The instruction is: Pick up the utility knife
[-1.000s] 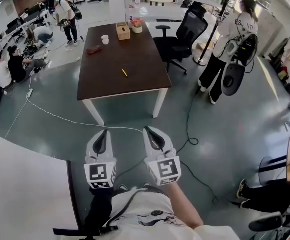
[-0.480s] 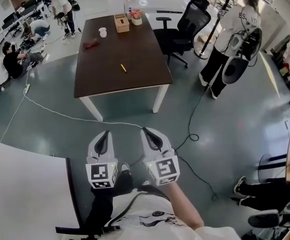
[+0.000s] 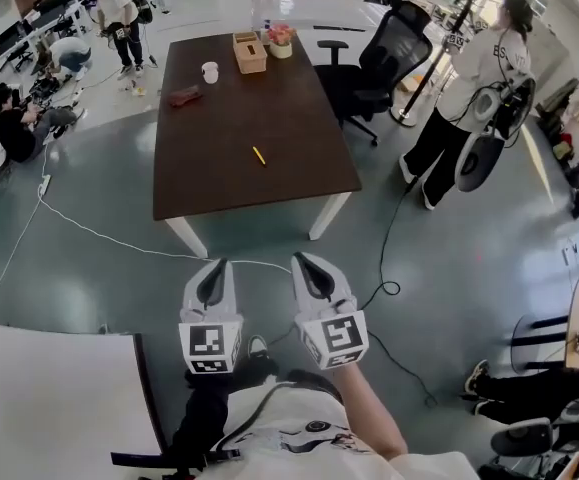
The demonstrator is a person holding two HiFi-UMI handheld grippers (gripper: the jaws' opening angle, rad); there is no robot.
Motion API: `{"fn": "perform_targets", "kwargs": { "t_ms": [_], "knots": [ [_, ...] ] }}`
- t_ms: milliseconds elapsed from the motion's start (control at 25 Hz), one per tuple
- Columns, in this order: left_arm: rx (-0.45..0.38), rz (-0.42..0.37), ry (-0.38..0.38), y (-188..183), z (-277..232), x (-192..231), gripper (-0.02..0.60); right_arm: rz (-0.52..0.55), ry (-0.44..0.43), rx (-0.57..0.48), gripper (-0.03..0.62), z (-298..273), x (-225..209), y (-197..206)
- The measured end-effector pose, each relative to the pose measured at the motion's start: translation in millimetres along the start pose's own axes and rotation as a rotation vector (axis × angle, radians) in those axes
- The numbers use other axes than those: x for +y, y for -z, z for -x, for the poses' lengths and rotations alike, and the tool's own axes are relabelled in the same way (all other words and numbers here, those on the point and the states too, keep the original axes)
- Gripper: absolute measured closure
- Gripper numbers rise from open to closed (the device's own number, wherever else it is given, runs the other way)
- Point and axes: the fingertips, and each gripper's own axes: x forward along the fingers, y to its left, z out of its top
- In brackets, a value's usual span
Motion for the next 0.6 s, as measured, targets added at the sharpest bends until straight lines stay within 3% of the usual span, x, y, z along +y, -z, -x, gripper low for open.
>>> {"fn": "perform_targets", "kwargs": {
  "t_ms": [440,600],
  "knots": [
    [0.061,0.036,0.021,6,-57,32,0.583,-0.017,0.015,0.079,0.592,-56,-29,12],
    [0.059,0.030,-0.022,1,-91,47,0.583,-0.018,-0.013,0.072,0.592,-94,-55,13]
  ]
}}
